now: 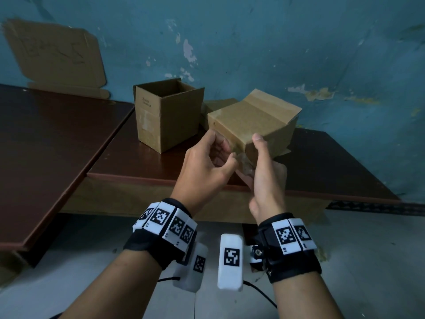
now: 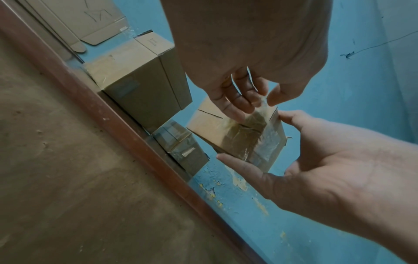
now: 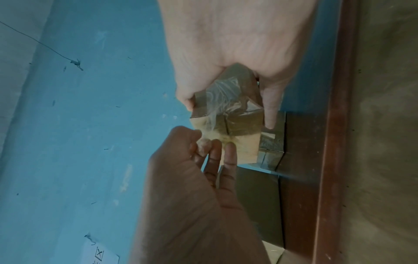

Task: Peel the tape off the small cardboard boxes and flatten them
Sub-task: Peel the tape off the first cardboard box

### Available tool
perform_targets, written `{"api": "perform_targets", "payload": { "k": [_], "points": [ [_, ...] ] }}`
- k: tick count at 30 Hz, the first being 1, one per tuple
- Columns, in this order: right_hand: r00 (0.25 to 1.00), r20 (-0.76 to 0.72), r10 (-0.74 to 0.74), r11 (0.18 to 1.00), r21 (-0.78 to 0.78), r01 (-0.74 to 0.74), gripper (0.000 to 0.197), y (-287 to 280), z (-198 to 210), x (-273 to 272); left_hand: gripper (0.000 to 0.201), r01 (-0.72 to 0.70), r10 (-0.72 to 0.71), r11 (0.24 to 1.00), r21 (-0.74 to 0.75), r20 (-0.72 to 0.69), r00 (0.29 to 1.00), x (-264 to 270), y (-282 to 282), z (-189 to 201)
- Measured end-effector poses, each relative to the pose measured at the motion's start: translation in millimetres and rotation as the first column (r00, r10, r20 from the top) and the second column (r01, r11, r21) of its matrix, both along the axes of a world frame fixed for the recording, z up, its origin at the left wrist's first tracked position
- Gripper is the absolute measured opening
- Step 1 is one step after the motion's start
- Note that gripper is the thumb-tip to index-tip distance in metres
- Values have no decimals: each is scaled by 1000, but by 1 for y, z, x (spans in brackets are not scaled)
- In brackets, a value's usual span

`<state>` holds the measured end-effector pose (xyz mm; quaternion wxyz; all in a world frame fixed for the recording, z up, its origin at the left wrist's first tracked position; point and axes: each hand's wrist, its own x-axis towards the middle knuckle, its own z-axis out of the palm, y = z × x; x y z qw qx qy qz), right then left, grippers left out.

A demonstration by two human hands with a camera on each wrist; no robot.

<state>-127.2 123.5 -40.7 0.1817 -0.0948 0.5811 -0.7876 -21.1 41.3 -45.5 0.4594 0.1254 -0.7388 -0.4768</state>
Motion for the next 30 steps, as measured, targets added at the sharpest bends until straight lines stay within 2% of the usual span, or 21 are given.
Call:
{"api": "perform_targets", "payload": {
  "k": [4,8,9,13,17,22,25,30],
  "points": [
    [1000,-6,13,1000,21,-12,67,0,1,0,36,4,1,999,-54,84,997,-3,-3,-3],
    [999,-17,30,1000,-1,-30,60,-1,2,3,30,-75,87,986,-152,76,993,-6,-4,-6],
    [999,-18,31,1000,-1,-32,64,-2,1,4,27,-89,101,982,-167,67,993,-6,-5,-7],
    [999,-42,-1,1000,21,1,99,-6,-3,3,16,-109,125,968,-225,59,990,-7,-7,-8],
    [999,-43,-33,998,56,35,104,-8,-6,0,13,-101,113,966,-239,36,993,-9,-6,-9],
    [999,3,-45,996,83,45,111,-7,-4,-4,18,-69,84,981,-182,77,993,-6,-6,-7],
    [997,69,-34,999,25,32,101,-2,-1,-5,20,-11,24,988,-155,82,996,-6,-2,-6],
    [993,116,-27,998,-45,32,95,-1,1,-4,46,-10,12,998,-60,26,1000,-6,-2,-5]
  ]
}}
